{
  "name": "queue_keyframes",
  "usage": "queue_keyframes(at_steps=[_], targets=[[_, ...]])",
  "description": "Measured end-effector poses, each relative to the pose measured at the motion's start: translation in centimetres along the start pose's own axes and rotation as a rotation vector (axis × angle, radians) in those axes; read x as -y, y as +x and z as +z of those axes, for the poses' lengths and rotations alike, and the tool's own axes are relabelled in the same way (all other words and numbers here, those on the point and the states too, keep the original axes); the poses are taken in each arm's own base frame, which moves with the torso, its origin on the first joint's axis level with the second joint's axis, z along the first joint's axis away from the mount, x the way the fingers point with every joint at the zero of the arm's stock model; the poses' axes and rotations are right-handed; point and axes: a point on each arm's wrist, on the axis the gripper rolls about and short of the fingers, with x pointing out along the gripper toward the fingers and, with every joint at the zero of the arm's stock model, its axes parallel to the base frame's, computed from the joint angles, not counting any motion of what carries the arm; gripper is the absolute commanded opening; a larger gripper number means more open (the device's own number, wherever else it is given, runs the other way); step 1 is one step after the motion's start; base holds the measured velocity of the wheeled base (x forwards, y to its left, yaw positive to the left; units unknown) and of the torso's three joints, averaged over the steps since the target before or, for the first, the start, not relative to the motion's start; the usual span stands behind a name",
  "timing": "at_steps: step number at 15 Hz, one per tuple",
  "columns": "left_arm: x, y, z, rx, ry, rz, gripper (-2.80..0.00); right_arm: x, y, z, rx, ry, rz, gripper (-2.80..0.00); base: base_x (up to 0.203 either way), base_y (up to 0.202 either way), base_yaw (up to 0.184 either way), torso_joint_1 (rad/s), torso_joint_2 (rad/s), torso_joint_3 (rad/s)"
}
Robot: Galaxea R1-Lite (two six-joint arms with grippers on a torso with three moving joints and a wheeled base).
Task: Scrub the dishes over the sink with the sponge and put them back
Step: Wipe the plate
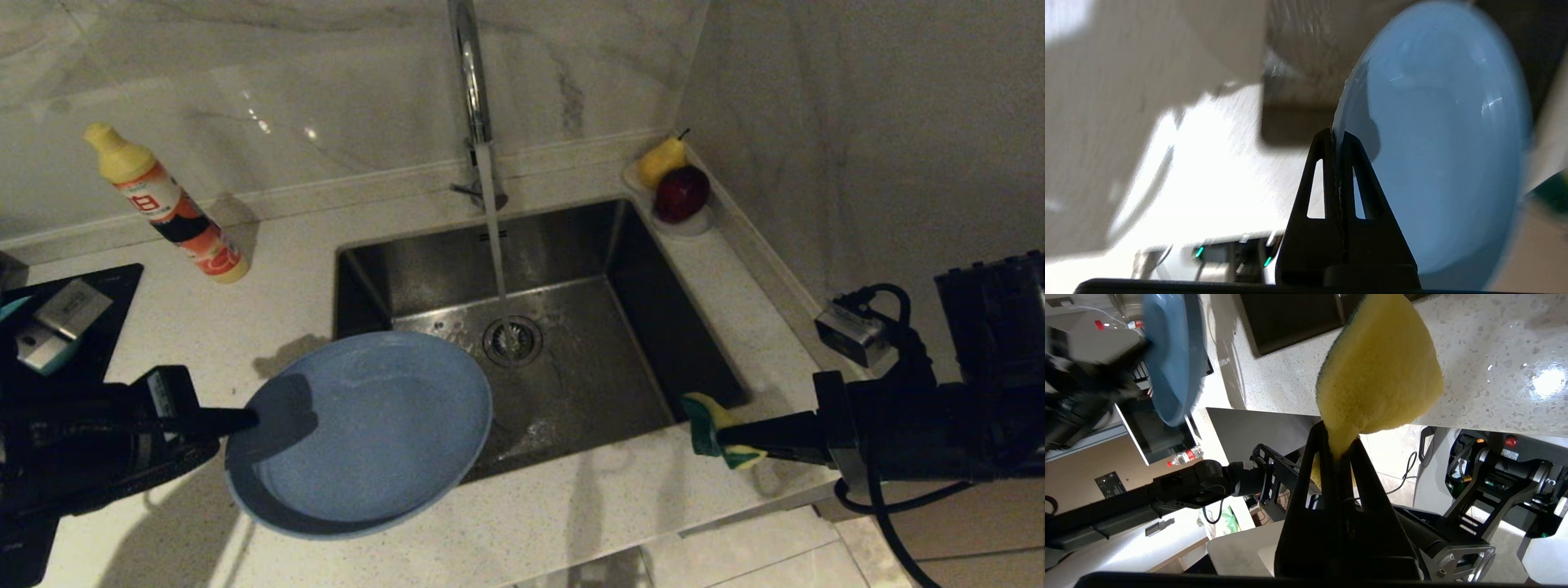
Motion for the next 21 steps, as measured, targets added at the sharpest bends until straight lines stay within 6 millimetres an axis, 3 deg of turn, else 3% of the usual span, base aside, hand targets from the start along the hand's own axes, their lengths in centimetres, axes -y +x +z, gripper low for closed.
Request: queue_keyframes(at_steps=[3,8,16,21], targets=[[-1.1,0.7,-2.0,-0.048,0.074,0.009,-2.8,0.0,0.0,0.0,-0.002,0.002,-0.001,-2.8,0.0,0.0,0.0,0.0,0.0,0.0],[-1.0,2.3,-3.0,0.062,0.14,-0.089,-2.8,-1.1,0.0,1.3,0.01,-0.016,0.011,-2.8,0.0,0.0,0.0,0.0,0.0,0.0],[0.2,8.8,-3.7,0.086,0.176,0.018,-2.8,-2.6,1.5,4.2,0.01,-0.032,0.022,-2.8,0.0,0.0,0.0,0.0,0.0,0.0],[1.3,10.0,-5.5,0.038,0.227,0.016,-2.8,-4.5,3.0,6.3,-0.023,-0.042,0.031,-2.8,0.0,0.0,0.0,0.0,0.0,0.0]])
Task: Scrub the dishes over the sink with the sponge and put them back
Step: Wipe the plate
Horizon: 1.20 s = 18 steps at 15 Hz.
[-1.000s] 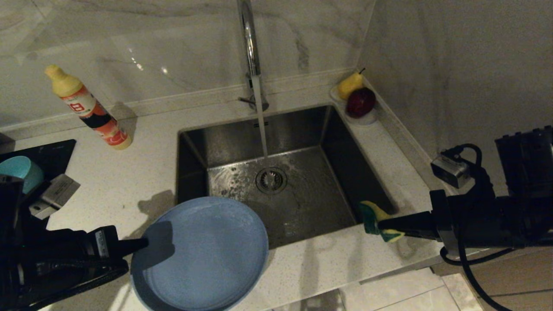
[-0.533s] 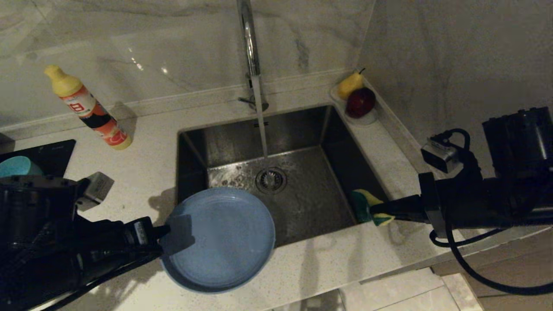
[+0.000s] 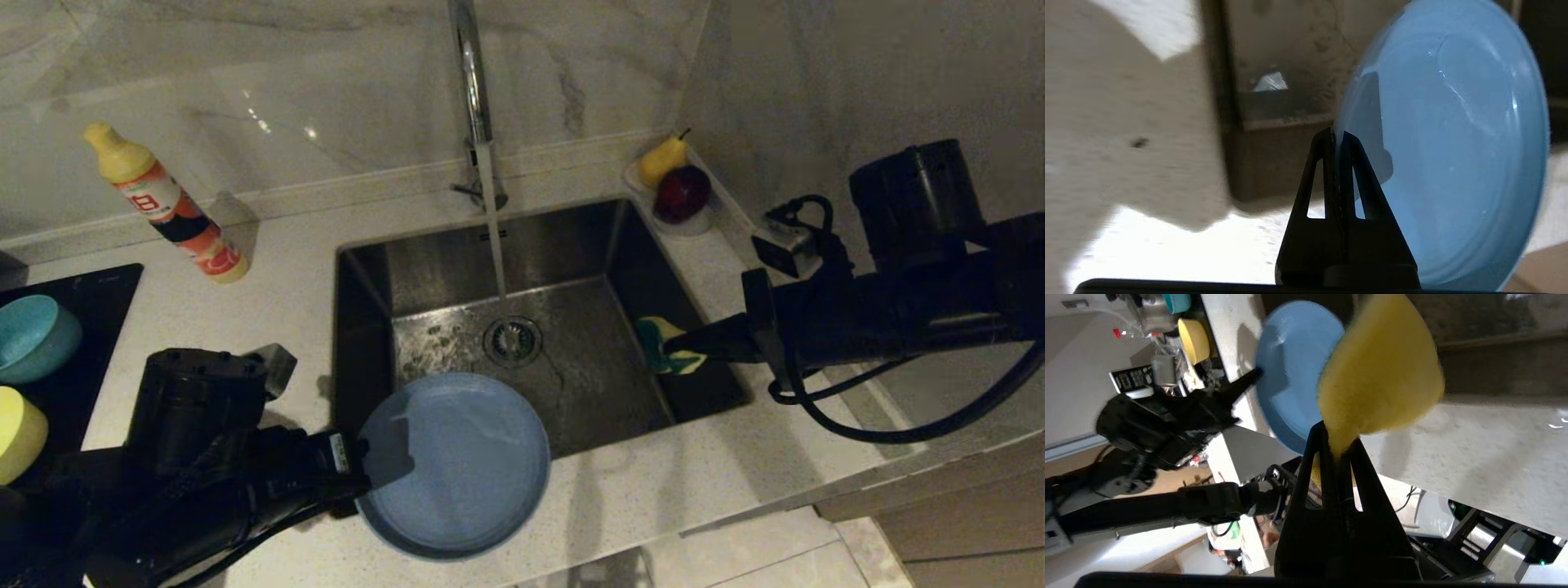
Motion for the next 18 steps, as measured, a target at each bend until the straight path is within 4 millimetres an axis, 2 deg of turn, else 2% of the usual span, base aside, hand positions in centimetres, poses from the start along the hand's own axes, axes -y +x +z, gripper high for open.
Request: queue_keyframes(at_steps=[5,9,18], targets=[[0.9,-0.4,-2.5,-0.051,0.082,-0.004,-2.8,-2.8,2.0,-0.8,-0.113,-0.028,0.023,-2.8,0.0,0.0,0.0,0.0,0.0,0.0],[0.9,-0.5,-3.1,-0.048,0.1,0.012,-2.8,-4.2,3.7,-2.0,-0.168,-0.063,0.045,-2.8,0.0,0.0,0.0,0.0,0.0,0.0],[0.4,0.3,-4.3,-0.107,0.113,0.04,-2.8,-3.8,9.7,-4.8,-0.319,-0.107,0.02,-2.8,0.0,0.0,0.0,0.0,0.0,0.0]])
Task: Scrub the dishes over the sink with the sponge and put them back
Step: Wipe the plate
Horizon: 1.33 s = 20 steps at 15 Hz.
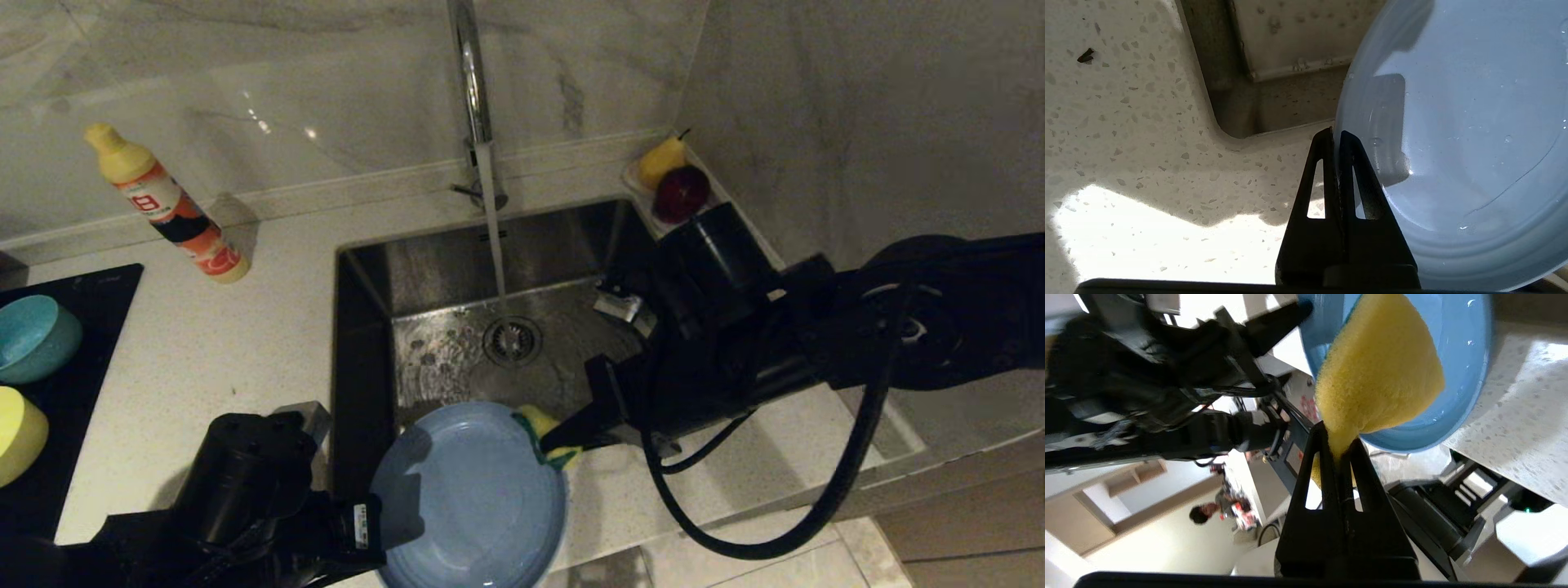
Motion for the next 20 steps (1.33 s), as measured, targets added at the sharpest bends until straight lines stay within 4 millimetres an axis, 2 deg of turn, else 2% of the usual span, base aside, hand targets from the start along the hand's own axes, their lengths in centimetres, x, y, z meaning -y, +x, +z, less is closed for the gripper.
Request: queue_keyframes(at_steps=[5,14,18,20], targets=[[-0.1,0.0,-0.1,-0.004,0.001,0.0,-2.8,1.3,3.3,0.6,-0.017,0.003,-0.028,-2.8,0.0,0.0,0.0,0.0,0.0,0.0],[0.3,-0.9,0.1,0.015,0.002,-0.041,-2.8,2.3,7.0,3.0,0.04,-0.004,-0.108,-2.8,0.0,0.0,0.0,0.0,0.0,0.0],[0.5,-0.9,0.0,0.013,0.01,-0.049,-2.8,2.2,8.7,2.7,0.008,-0.006,-0.115,-2.8,0.0,0.0,0.0,0.0,0.0,0.0],[0.7,-0.9,-0.1,0.009,0.017,-0.061,-2.8,1.5,9.0,2.3,-0.01,-0.014,-0.11,-2.8,0.0,0.0,0.0,0.0,0.0,0.0]])
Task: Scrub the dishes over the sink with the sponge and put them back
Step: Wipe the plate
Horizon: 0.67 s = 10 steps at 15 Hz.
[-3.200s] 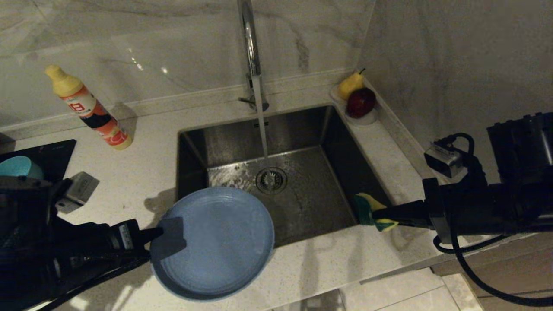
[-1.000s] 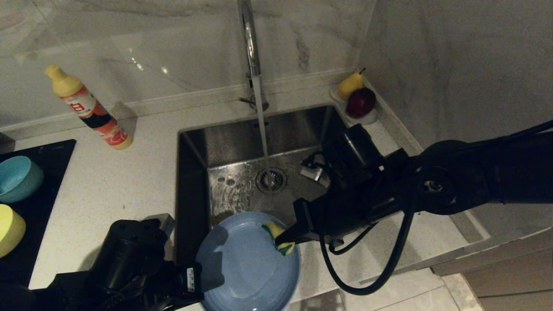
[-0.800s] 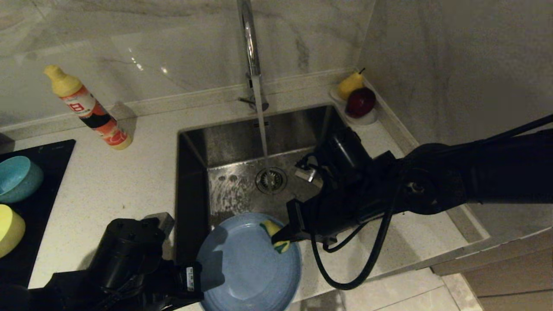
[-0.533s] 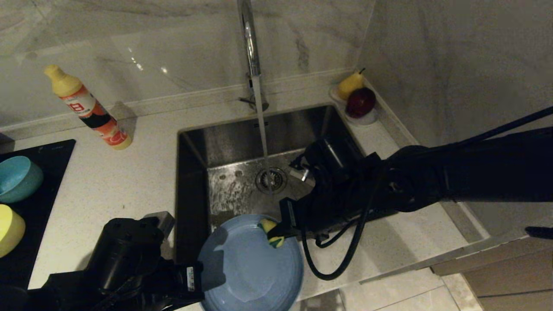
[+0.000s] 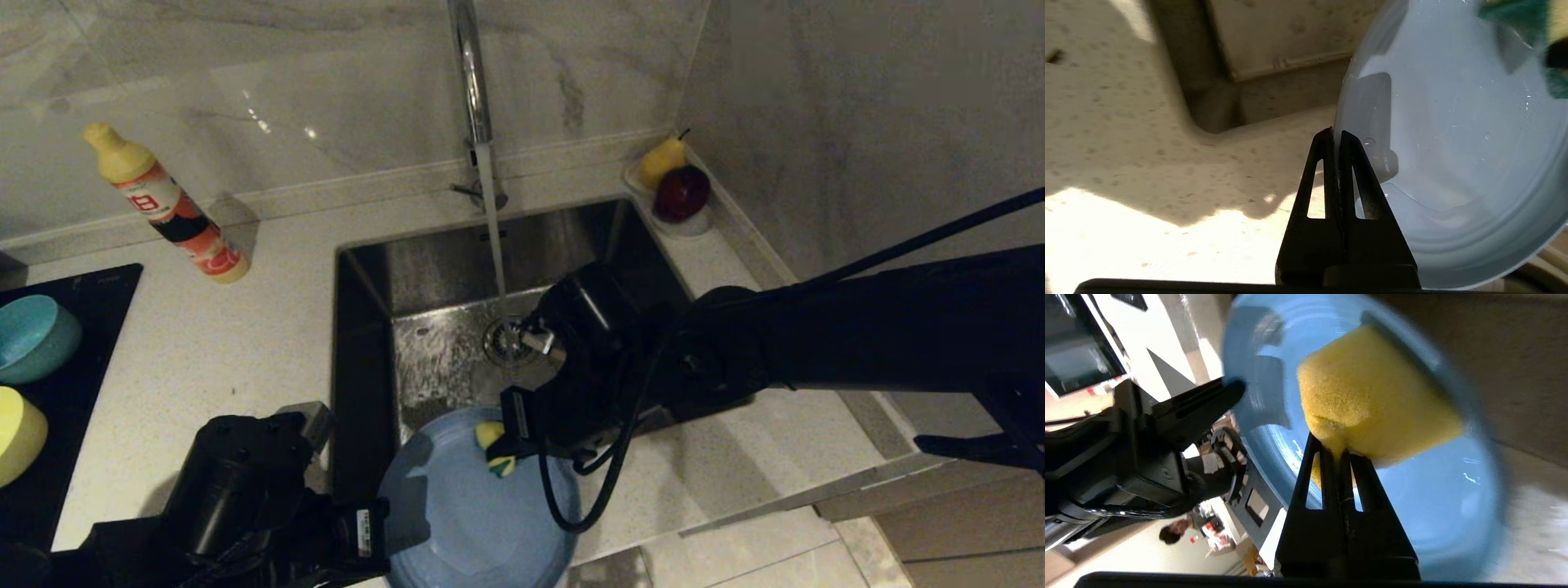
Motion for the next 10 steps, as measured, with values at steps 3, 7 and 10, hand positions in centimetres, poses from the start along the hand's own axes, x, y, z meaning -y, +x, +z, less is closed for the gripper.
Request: queue_keyframes(at_steps=[3,7,10], targets=[[0.2,0.0,-0.1,-0.005,0.007,-0.009,-2.8,-1.6,0.2,-0.6,-0.028,-0.022,0.014,-2.8,0.0,0.0,0.0,0.0,0.0,0.0],[0.0,0.1,-0.5,-0.019,0.01,-0.001,-2.8,-3.3,0.5,-1.6,-0.055,-0.047,0.034,-2.8,0.0,0.0,0.0,0.0,0.0,0.0],[0.0,0.4,-0.8,-0.031,0.01,0.008,-2.8,-3.9,0.8,-2.4,-0.085,-0.053,0.033,-2.8,0.0,0.0,0.0,0.0,0.0,0.0]])
